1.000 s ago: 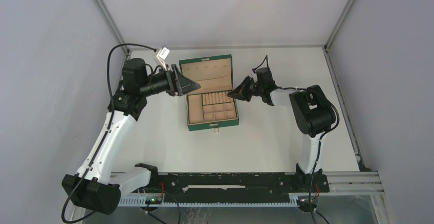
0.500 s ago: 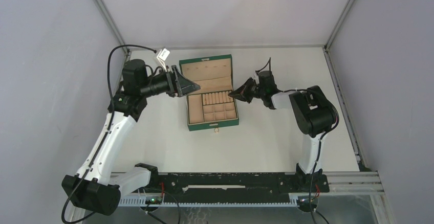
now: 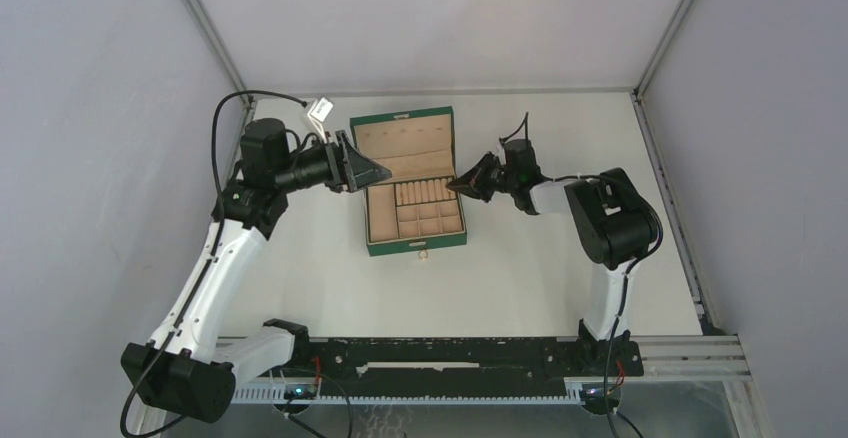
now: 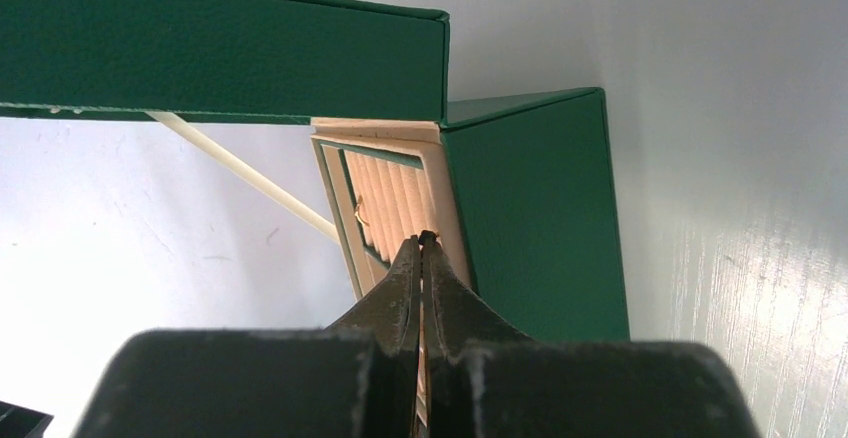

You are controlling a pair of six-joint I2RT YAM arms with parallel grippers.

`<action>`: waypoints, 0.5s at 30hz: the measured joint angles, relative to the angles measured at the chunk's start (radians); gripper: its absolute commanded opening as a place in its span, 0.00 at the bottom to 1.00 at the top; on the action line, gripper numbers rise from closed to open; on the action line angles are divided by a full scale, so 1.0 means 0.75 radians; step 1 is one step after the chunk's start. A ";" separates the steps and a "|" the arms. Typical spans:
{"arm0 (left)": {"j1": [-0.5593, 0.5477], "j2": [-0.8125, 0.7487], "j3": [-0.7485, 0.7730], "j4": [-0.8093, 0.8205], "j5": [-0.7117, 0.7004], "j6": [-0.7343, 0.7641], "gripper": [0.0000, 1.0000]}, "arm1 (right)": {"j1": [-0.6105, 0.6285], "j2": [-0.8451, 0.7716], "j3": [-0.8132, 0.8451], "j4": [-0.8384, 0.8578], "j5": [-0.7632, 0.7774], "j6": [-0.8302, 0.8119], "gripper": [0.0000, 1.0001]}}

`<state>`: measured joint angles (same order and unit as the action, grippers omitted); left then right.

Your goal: Organize the mixed jewelry

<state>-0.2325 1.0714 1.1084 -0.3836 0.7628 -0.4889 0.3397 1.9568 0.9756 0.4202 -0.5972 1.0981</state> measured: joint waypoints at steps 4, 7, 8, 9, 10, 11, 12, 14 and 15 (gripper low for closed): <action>0.000 0.000 0.000 -0.001 0.001 0.000 0.65 | 0.032 -0.014 0.000 -0.022 0.044 -0.025 0.00; 0.000 0.000 0.000 0.000 0.002 0.000 0.65 | 0.044 -0.040 -0.024 -0.028 0.095 -0.033 0.00; 0.000 0.000 0.000 -0.001 0.003 0.000 0.65 | 0.045 -0.050 -0.035 -0.032 0.109 -0.036 0.00; 0.000 0.000 0.000 -0.001 0.003 0.000 0.65 | 0.046 -0.062 -0.043 -0.039 0.122 -0.040 0.00; 0.000 0.000 0.000 0.000 0.004 0.000 0.65 | 0.048 -0.072 -0.048 -0.048 0.130 -0.047 0.00; 0.000 0.000 0.000 -0.001 0.004 0.000 0.65 | 0.048 -0.080 -0.051 -0.057 0.135 -0.052 0.00; 0.000 0.000 0.000 0.000 0.005 0.000 0.65 | 0.048 -0.087 -0.053 -0.069 0.142 -0.060 0.00; 0.000 0.000 0.000 -0.001 0.006 0.000 0.65 | 0.048 -0.094 -0.053 -0.088 0.154 -0.073 0.00; 0.000 0.000 0.000 -0.001 0.009 0.000 0.65 | 0.049 -0.098 -0.053 -0.091 0.156 -0.075 0.03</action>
<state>-0.2325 1.0714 1.1084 -0.3840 0.7696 -0.4889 0.3763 1.8835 0.9360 0.3523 -0.4801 1.0416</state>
